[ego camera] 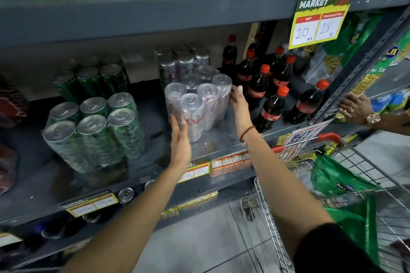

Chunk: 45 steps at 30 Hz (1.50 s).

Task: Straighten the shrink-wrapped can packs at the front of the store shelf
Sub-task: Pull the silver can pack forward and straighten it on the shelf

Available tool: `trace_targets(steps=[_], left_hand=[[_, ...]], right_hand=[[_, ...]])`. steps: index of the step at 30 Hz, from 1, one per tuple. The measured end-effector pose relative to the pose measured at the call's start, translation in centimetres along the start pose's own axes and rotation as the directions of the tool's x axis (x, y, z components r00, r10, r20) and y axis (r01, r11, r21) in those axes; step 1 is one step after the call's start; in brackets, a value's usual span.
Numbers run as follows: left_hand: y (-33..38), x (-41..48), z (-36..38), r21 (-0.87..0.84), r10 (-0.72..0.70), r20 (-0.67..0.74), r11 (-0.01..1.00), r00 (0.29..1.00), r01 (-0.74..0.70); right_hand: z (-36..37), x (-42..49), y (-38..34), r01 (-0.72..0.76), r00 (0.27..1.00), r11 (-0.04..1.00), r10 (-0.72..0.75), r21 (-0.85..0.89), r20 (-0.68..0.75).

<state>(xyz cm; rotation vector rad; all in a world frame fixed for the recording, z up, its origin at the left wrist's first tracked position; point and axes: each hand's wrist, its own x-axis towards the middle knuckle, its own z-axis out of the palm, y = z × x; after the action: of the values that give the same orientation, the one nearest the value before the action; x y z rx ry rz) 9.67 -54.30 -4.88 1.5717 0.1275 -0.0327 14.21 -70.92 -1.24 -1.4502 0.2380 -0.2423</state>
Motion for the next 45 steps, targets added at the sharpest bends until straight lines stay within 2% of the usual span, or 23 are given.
trace_targets(steps=[4, 7, 10, 12, 13, 15, 17, 26, 38, 45], left_hand=[[-0.4, 4.1, -1.9, -0.094, 0.013, 0.070, 0.996, 0.997, -0.006], [-0.2, 5.9, -3.0, -0.040, -0.001, 0.128, 0.999, 0.992, 0.006], [-0.6, 5.5, -3.8, 0.148, 0.039, 0.101, 0.987, 0.994, -0.054], [-1.6, 4.3, -3.9, 0.348, 0.060, 0.040, 0.935, 0.997, -0.071], [-2.1, 3.7, -3.8, 0.429, 0.066, 0.056, 0.900, 0.996, -0.084], [-2.6, 2.7, -3.5, 0.516, 0.066, 0.114, 0.849, 0.991, -0.116], [-2.5, 2.7, -3.3, 0.546, 0.053, 0.108, 0.831, 0.993, -0.103], [-2.8, 0.6, -3.3, 0.547, 0.101, 0.162, 0.819, 0.982, -0.174], [-3.8, -2.6, -2.8, 0.500, 0.163, 0.121, 0.842, 0.979, -0.202], [-3.9, -2.7, -2.6, 0.434, 0.136, 0.066, 0.888, 0.989, -0.151]], right_hand=[[0.2, -2.1, 1.8, 0.092, 0.989, 0.996, -0.090, 0.018, -0.116], [0.2, -2.6, 2.7, 0.117, 0.979, 0.993, -0.114, 0.007, -0.169], [-0.4, -1.9, 3.8, 0.050, 0.995, 0.996, -0.057, -0.078, -0.084], [-1.1, -1.3, 4.8, -0.007, 1.000, 0.982, 0.010, -0.187, 0.018], [-1.4, -1.0, 5.4, -0.016, 0.997, 0.968, 0.034, -0.250, 0.068], [-2.1, -0.4, 6.1, -0.026, 0.989, 0.938, 0.076, -0.345, 0.130], [-2.5, 0.2, 6.1, -0.035, 0.986, 0.916, 0.097, -0.399, 0.137], [-3.2, -1.2, 5.7, 0.031, 0.996, 0.863, 0.015, -0.505, 0.086], [-5.9, -5.8, 6.2, 0.057, 0.998, 0.909, -0.047, -0.414, 0.034], [-5.7, -7.4, 6.2, 0.046, 0.999, 0.920, -0.050, -0.390, 0.001]])
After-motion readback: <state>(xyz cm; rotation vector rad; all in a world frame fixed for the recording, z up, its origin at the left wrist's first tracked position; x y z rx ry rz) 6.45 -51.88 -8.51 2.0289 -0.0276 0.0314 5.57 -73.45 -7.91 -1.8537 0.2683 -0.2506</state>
